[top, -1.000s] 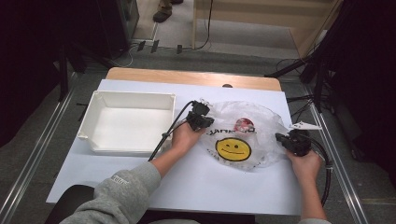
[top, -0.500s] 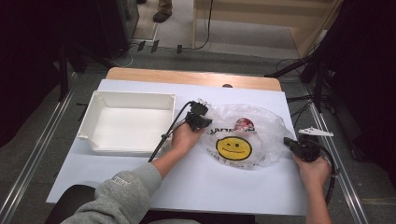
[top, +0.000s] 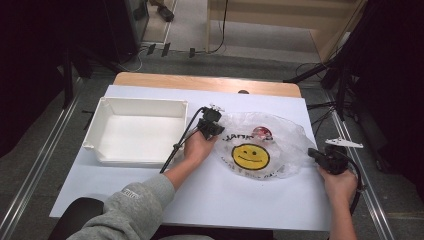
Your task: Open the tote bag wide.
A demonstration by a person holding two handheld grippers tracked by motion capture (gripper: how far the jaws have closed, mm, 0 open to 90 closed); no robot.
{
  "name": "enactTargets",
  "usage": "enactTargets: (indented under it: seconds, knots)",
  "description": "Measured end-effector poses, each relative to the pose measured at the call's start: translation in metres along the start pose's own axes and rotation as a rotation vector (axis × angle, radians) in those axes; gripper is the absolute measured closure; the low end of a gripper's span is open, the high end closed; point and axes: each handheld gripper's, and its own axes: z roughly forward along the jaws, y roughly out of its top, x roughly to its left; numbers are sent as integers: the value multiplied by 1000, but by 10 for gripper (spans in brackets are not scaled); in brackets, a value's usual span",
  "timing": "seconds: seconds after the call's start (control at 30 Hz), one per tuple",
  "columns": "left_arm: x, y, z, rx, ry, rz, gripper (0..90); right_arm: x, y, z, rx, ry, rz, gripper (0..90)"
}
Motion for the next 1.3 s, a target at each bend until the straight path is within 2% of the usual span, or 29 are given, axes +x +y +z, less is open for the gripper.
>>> enactTargets:
  seconds: [0.1, 0.23, 0.37, 0.4, 0.47, 0.53, 0.6, 0.77, 0.83, 0.97, 1.17, 1.3]
  knots:
    - [-1, 1, 0, -3, 38, 20, 900, 0, 0, 0, 2, -5, 2, 900]
    - [0, 1, 0, -3, 35, 10, 900, -1, 1, 1, 1, -17, 21, 900]
    - [2, 2, -4, 17, -26, -13, 900, 4, 6, -1, 8, 5, 7, 900]
    - [1, 4, -8, 17, -42, -1, 900, 7, 12, -6, -10, 24, -3, 900]
    - [0, 5, -11, 13, -52, 4, 900, 10, 15, -8, -19, 23, -12, 900]
    - [-4, 7, -18, -12, -64, 35, 900, 17, 25, -17, -55, 43, -36, 900]
    - [-9, 9, -26, -39, -81, 59, 900, 19, 28, -20, -64, 48, -39, 900]
    - [-17, 17, -41, -42, -126, 74, 900, 30, 43, -28, -81, 103, -78, 900]
    - [-20, 20, -47, -54, -136, 91, 900, 34, 49, -30, -87, 109, -94, 900]
    - [-24, 25, -54, -62, -172, 94, 900, 39, 58, -35, -105, 132, -113, 900]
    - [-35, 34, -61, -60, -214, 114, 900, 46, 75, -33, -89, 152, -149, 900]
    - [-44, 44, -58, -56, -229, 124, 900, 51, 89, -26, -75, 174, -177, 900]
